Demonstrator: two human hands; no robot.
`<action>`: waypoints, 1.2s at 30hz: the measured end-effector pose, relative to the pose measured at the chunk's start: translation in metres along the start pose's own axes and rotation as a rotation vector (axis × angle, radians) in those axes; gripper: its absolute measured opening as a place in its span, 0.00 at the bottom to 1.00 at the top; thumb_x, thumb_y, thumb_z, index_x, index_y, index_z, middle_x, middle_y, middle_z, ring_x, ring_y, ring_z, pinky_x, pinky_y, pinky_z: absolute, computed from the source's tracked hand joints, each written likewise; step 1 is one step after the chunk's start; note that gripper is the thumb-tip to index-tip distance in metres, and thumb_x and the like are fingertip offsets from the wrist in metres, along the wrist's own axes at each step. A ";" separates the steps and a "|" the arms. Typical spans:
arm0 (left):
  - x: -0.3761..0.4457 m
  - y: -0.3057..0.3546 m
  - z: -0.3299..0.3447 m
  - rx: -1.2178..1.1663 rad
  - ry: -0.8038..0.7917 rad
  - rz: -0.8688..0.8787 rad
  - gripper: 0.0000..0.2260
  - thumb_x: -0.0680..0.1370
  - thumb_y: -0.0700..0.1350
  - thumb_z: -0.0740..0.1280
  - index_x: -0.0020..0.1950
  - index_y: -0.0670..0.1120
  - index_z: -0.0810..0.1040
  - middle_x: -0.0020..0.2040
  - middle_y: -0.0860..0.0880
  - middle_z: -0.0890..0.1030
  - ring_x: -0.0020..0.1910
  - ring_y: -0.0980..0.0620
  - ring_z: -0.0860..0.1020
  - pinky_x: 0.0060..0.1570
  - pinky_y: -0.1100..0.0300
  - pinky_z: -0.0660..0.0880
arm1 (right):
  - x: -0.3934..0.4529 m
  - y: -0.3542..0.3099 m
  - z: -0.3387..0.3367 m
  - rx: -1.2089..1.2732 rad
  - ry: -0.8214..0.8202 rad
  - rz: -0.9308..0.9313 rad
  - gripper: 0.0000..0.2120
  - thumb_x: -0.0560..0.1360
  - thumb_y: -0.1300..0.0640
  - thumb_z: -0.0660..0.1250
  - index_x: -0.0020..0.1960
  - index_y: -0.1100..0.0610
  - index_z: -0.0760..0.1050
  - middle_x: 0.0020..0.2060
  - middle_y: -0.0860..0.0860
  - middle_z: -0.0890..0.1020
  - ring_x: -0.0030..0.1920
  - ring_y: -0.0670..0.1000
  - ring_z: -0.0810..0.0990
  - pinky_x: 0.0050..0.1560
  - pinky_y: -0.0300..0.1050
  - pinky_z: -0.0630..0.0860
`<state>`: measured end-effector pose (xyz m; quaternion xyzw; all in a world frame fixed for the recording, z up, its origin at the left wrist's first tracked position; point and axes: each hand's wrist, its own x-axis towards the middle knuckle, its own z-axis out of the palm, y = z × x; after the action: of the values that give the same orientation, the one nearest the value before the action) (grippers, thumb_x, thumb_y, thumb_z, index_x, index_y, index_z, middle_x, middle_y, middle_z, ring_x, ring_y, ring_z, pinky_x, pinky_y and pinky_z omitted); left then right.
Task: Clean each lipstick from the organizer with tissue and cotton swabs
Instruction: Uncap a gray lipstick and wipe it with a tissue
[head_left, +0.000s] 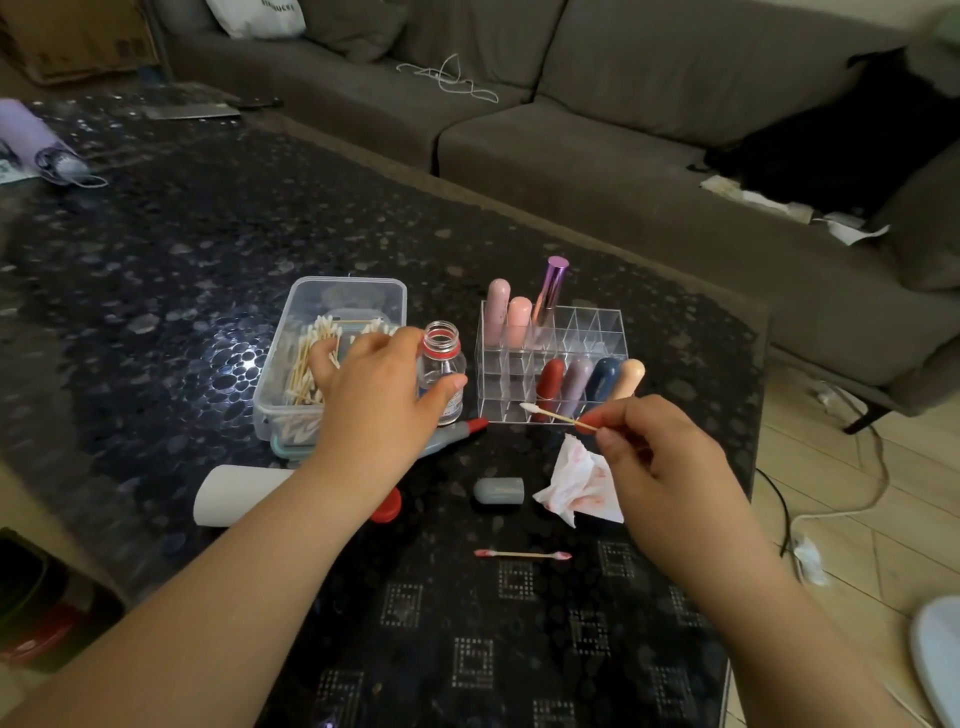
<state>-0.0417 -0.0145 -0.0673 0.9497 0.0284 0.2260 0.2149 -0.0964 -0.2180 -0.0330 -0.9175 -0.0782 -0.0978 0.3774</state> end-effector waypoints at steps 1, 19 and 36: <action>0.000 0.000 0.000 0.004 -0.005 -0.002 0.19 0.75 0.58 0.65 0.61 0.48 0.74 0.54 0.49 0.80 0.62 0.48 0.71 0.67 0.47 0.50 | 0.000 0.000 0.000 -0.001 0.000 -0.004 0.11 0.78 0.61 0.62 0.46 0.45 0.74 0.44 0.38 0.75 0.50 0.34 0.72 0.44 0.20 0.66; 0.000 0.007 0.003 0.211 -0.099 0.054 0.21 0.78 0.60 0.59 0.64 0.48 0.73 0.58 0.50 0.80 0.70 0.49 0.64 0.68 0.44 0.43 | -0.002 0.001 0.000 -0.016 0.015 -0.053 0.09 0.77 0.62 0.64 0.47 0.49 0.78 0.44 0.39 0.76 0.49 0.34 0.73 0.46 0.21 0.66; -0.030 -0.017 0.003 0.325 -0.155 0.311 0.15 0.58 0.52 0.80 0.39 0.47 0.83 0.55 0.45 0.75 0.56 0.44 0.65 0.59 0.42 0.53 | -0.001 0.003 -0.001 -0.076 -0.019 -0.007 0.08 0.78 0.60 0.63 0.51 0.51 0.79 0.44 0.39 0.75 0.46 0.35 0.73 0.45 0.21 0.66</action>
<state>-0.0660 -0.0046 -0.0898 0.9793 -0.0987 0.1753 0.0231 -0.0973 -0.2212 -0.0345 -0.9318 -0.0811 -0.0933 0.3413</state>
